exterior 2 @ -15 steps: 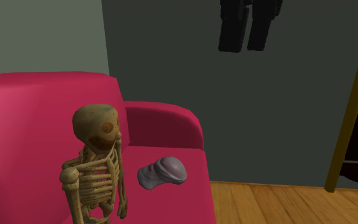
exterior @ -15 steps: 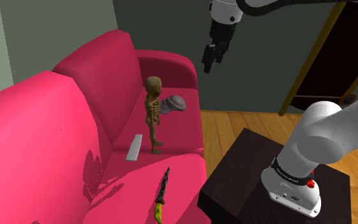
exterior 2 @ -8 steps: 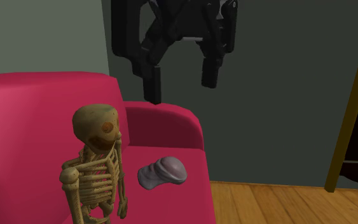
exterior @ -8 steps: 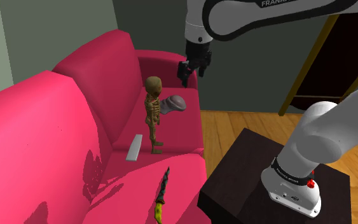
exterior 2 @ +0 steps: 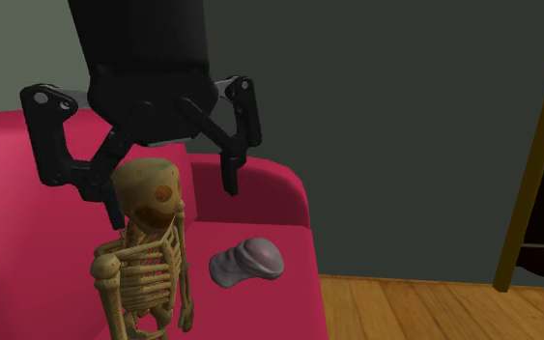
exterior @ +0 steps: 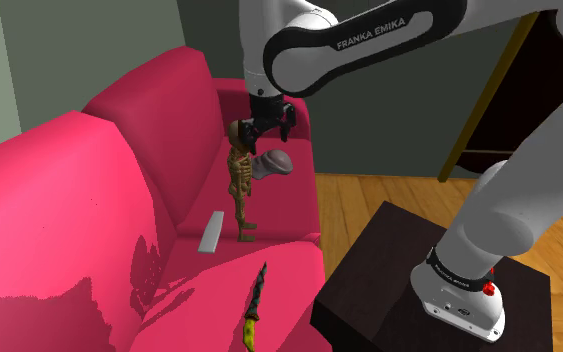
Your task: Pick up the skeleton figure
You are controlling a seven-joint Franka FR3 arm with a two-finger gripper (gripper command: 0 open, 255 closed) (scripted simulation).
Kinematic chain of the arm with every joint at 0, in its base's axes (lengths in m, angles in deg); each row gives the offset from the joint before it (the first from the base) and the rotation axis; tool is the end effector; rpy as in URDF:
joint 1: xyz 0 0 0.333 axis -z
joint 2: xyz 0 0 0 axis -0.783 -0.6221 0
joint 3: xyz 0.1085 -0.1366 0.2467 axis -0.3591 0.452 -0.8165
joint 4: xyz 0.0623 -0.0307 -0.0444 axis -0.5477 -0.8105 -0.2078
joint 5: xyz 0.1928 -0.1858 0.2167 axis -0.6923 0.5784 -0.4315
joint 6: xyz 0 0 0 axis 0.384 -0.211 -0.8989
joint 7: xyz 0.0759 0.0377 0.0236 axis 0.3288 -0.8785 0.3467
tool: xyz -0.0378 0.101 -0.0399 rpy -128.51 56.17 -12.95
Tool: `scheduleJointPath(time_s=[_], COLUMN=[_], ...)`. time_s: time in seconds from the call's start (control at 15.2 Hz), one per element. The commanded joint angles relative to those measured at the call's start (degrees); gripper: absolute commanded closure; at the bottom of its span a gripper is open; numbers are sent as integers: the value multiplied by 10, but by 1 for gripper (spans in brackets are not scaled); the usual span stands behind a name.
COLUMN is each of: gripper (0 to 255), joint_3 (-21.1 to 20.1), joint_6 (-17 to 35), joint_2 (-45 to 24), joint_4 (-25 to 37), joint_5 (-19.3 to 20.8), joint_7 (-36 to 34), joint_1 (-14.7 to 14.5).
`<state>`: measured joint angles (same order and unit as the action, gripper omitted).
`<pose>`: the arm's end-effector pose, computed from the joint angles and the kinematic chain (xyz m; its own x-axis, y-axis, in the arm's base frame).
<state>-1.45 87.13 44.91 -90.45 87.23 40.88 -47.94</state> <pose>0.4437 0.1532 0.4858 0.9497 -0.2840 0.1323 -0.2973 -0.9501 0.0945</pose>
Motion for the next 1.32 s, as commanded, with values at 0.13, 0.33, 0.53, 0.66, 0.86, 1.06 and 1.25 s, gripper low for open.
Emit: scheduleJointPath(time_s=[0.13,0.33,0.53,0.66,0.86,1.06,1.25], gripper=[0,0,0,0,0,0,255], joint_3=[-24,-28,-24,-23,-21,-20,-20], joint_6=[10,8,11,24,44,54,55], joint_2=[-103,-181,-216,-221,-230,-235,-235], joint_4=[69,130,153,144,132,126,125], joint_5=[45,82,97,102,108,112,112], joint_7=[-105,-174,-202,-206,-213,-216,-216], joint_1=[-2,-13,-22,-23,-24,-24,-24])
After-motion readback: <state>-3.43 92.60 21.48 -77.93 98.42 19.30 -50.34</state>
